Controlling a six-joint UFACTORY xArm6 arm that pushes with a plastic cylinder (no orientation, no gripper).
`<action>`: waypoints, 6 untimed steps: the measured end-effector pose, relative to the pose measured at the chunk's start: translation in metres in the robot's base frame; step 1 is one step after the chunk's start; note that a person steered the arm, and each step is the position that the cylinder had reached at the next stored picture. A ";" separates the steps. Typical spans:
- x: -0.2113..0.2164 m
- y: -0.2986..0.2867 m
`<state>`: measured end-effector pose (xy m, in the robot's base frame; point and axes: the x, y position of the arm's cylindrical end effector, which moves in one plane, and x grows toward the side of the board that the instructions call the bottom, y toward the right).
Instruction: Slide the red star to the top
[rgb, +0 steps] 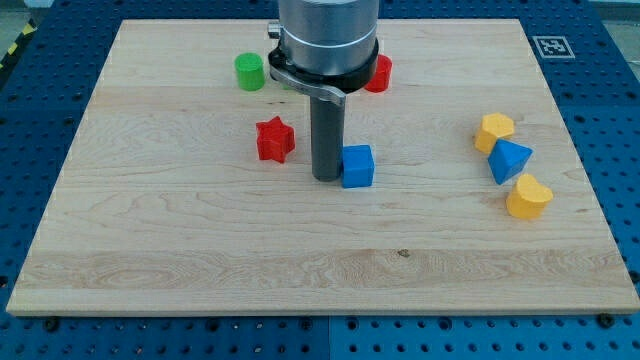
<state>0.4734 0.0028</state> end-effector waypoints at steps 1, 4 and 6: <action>-0.001 -0.003; -0.032 -0.081; -0.036 -0.077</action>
